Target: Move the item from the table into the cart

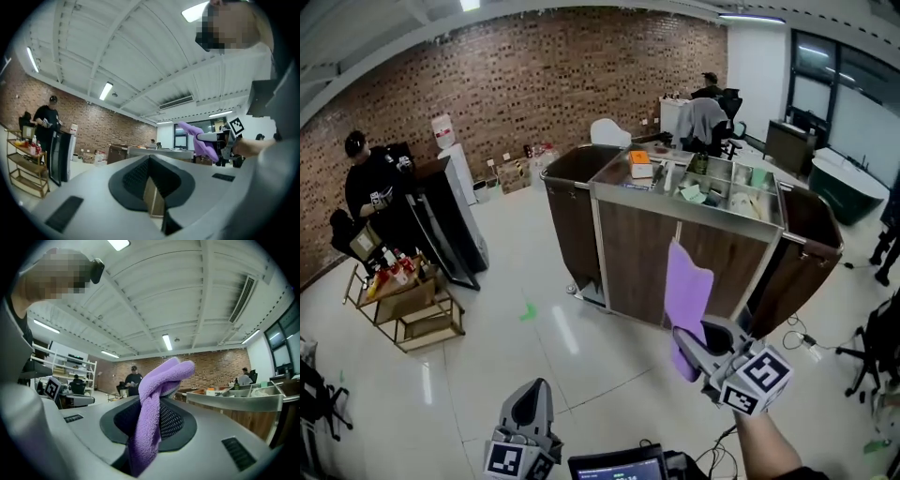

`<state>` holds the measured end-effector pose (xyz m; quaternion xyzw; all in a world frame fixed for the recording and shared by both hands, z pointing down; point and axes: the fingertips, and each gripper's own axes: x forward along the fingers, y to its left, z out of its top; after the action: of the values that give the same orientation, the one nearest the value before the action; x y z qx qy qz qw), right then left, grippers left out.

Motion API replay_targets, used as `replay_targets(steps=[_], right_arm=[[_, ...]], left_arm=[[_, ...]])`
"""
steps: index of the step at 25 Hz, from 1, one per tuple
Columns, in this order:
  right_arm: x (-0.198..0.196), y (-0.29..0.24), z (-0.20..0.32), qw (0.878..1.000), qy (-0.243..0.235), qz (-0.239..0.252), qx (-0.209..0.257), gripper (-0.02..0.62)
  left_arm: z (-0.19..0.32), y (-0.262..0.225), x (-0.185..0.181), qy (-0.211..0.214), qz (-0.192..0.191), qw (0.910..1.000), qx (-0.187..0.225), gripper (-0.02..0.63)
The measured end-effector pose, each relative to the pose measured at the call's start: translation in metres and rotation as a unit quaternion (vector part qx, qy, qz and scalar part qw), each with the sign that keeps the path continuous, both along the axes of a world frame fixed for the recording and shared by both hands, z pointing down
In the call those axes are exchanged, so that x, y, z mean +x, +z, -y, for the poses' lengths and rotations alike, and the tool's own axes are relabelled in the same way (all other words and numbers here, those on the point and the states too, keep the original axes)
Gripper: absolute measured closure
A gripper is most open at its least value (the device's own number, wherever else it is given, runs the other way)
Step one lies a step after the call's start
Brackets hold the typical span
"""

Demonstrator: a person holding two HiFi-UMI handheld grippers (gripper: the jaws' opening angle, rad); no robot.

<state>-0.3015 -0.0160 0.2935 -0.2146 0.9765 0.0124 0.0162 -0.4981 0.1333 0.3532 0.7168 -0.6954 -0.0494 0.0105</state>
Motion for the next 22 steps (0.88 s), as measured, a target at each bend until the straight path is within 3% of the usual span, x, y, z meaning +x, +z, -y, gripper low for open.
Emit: replay_targets(steps=[7, 11, 17, 22], right_arm=[[-0.011, -0.012, 0.142, 0.999, 0.051, -0.007, 0.018, 0.531], [0.001, -0.026, 0.229, 0.997, 0.068, 0.001, 0.025, 0.531], [0.004, -0.052, 0.358, 0.995, 0.092, -0.003, 0.043, 0.531], [-0.006, -0.053, 0.468, 0.990, 0.131, -0.016, 0.044, 0.531]], left_arm=[[0.164, -0.006, -0.033, 0.062, -0.008, 0.9980, 0.006, 0.606], [0.263, -0.013, -0.032, 0.078, -0.019, 0.9968, 0.004, 0.606], [0.409, -0.038, -0.022, 0.136, -0.011, 0.9907, 0.008, 0.606], [0.535, -0.051, -0.034, 0.196, -0.010, 0.9802, 0.025, 0.606]])
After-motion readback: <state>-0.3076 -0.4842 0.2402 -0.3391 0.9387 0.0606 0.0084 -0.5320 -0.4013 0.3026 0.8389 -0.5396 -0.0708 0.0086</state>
